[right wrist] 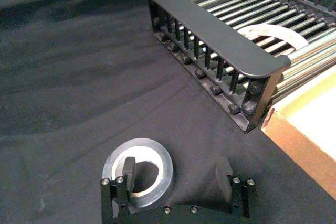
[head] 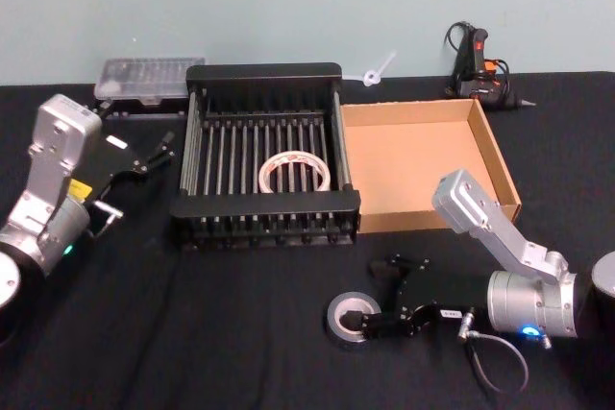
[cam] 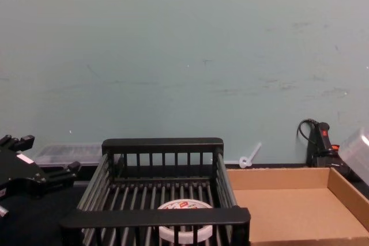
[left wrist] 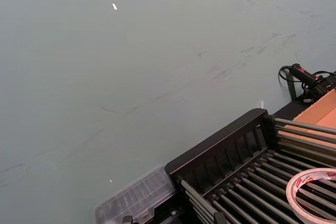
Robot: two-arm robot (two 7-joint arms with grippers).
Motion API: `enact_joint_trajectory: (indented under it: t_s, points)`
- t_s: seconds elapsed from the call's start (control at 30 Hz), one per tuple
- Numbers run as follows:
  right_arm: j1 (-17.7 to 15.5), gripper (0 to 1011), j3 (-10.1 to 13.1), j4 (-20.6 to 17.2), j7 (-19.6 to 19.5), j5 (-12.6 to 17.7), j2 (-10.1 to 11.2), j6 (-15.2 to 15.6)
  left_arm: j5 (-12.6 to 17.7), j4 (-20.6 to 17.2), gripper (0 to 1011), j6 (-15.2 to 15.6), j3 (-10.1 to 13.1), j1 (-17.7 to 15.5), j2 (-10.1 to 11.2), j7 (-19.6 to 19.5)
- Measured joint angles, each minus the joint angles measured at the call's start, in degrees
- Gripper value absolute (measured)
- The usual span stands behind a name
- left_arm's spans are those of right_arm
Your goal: Pick up the white tape and place it into the black box , Pick up the silver tape and place it into the brown box.
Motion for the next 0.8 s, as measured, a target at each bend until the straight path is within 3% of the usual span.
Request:
enact_joint_trajectory:
  t_s: [0.4,0.6,0.8]
  points:
    - [-0.03,706,0.05,0.0,0.03,0.05,0.0,-0.05,0.0,0.0,1001,0.0,0.0,0.0,0.0,0.0]
    - [-0.03,457,0.05,0.0,0.03,0.09,0.0,-0.05,0.0,0.0,1001,0.0,0.0,0.0,0.0,0.0]
    - [-0.03,302,0.05,0.0,0.03,0.09,0.0,-0.05,0.0,0.0,1001,0.0,0.0,0.0,0.0,0.0]
